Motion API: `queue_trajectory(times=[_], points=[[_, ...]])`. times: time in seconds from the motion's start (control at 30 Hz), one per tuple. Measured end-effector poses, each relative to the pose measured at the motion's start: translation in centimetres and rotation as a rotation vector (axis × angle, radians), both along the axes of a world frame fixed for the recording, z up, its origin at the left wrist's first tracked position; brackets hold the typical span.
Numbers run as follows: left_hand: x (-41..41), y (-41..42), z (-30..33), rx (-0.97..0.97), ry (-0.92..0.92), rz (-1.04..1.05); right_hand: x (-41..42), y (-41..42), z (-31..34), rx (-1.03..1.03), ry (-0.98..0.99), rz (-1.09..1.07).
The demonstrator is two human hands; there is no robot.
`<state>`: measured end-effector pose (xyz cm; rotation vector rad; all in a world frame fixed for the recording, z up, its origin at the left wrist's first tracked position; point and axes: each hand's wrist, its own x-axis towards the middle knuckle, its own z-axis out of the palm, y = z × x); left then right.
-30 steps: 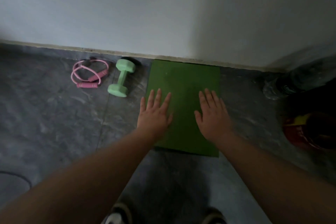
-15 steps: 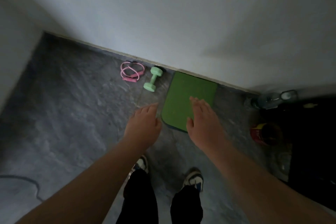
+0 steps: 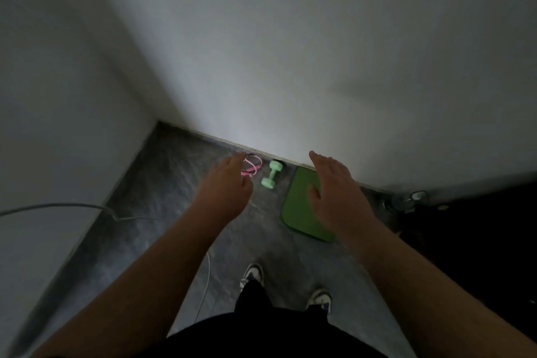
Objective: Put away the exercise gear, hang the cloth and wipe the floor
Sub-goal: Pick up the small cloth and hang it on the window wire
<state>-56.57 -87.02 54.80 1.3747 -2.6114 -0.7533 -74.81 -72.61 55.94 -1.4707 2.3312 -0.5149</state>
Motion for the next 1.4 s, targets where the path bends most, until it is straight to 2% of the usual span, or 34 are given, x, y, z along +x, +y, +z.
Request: queue_trajectory(times=[0.2,0.3,0.43,0.6,1.0,1.17,1.4], points=[[3.5,-0.1,4.9,-0.218,-0.047,-0.021,3.4,-1.4,4.5,-0.083,0.030,0.077],[5.3,1.6,6.3,-0.253,-0.099,0.039,4.4,-1.9,6.0,-0.124,0.089,0.185],[8.4,5.8,8.2,-0.297,-0.136,0.240,5.7,-1.6,6.8,-0.177,0.170,0.414],[14.8,14.0,9.1,-0.259,-0.161,0.569,10.3,-0.4,7.0,-0.191,0.202,0.694],[36.2,38.2,9.7,-0.163,-0.212,1.337,37.2,8.4,9.4,-0.251,0.191,1.374],[44.7,46.6,8.9,-0.137,-0.258,1.517,49.3,14.5,9.3,-0.220,0.224,1.577],[59.4,55.9,7.3,-0.045,-0.238,1.637,66.0,22.5,7.2,-0.218,0.230,1.657]])
